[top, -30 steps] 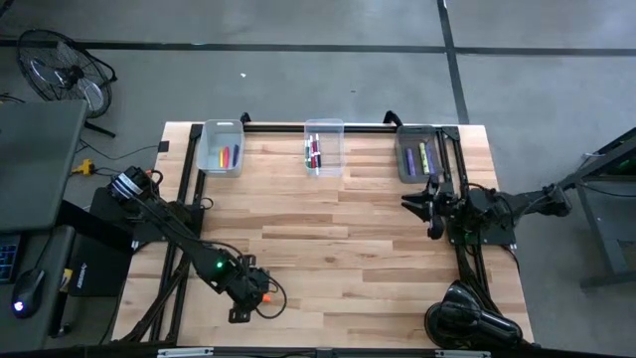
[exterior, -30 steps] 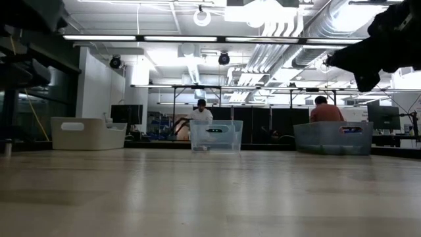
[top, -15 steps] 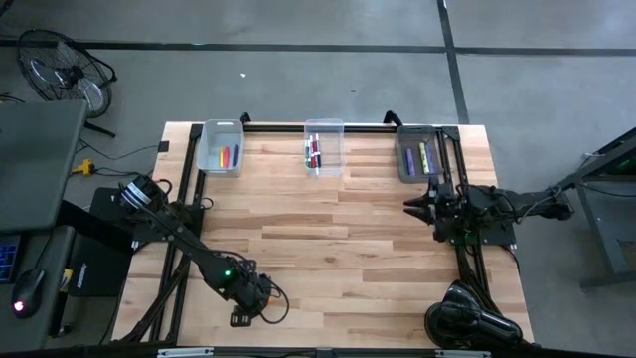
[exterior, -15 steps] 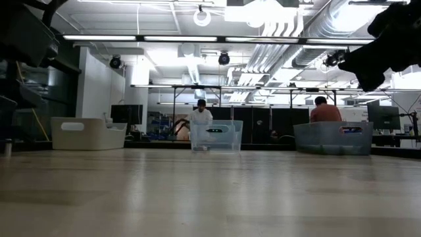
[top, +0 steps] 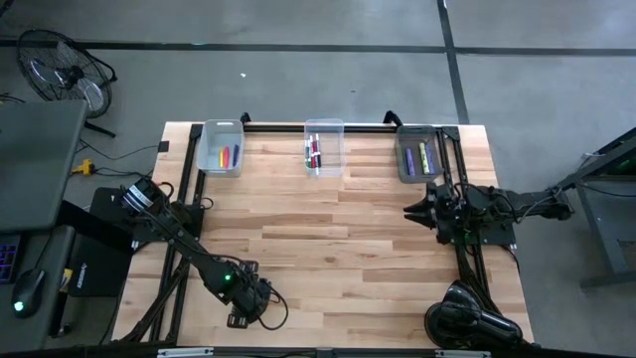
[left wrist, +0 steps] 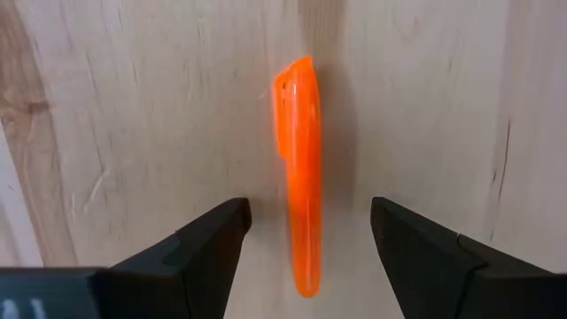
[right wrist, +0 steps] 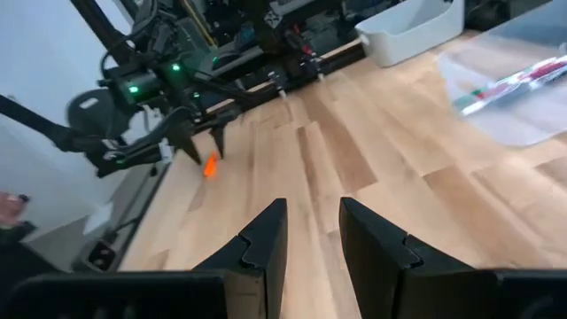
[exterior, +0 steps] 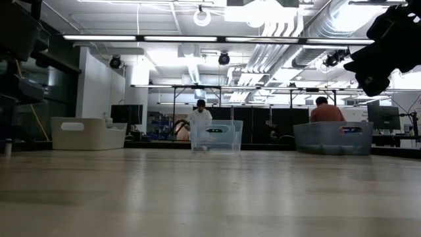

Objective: Pick & Place Markers
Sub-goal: Put the orange pen into the gray bin

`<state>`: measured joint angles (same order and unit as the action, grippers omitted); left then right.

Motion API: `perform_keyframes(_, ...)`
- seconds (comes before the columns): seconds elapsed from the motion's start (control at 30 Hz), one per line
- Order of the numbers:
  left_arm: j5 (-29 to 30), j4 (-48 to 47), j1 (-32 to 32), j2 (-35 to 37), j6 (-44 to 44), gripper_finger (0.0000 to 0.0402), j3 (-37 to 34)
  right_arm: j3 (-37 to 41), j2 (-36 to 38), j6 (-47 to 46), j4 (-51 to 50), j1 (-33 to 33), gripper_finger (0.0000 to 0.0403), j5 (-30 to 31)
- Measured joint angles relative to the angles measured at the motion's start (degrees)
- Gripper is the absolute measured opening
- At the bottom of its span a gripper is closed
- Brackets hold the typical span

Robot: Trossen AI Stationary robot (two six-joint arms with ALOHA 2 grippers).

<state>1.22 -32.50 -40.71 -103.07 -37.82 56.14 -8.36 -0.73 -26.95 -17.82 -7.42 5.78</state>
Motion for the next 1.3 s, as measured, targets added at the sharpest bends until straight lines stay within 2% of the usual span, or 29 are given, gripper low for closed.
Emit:
perform_keyframes(0.17, 1.19, 0.25, 0.0, 0.0, -0.11, 0.0248, -0.08, 0.0, 0.0, 3.45, -0.02, 0.0, 0.0094, 1.16)
perform_keyframes(0.33, 1.81, 0.53, 0.0, 0.0, -0.17, 0.0248, -0.17, 0.0, 0.0, 2.35, -0.02, 0.0, 0.0094, 1.14)
perform_keyframes(0.6, 7.69, 1.91, 0.0, -0.43, 0.15, 0.0248, -0.24, 0.0, 0.0, 1.48, -0.02, 0.0, 0.0094, 1.14)
perform_keyframes(0.93, 8.15, 1.3, -0.26, -1.57, 0.4, 0.0246, -0.04, 0.0, 0.0, 1.48, -0.02, 0.0, 0.0094, 1.13)
perform_keyframes(1.3, 6.07, 1.11, -0.02, -1.6, 0.28, 0.0145, -0.04, 0.0, 0.0, 1.48, 0.0, 0.0, 0.0094, 1.12)
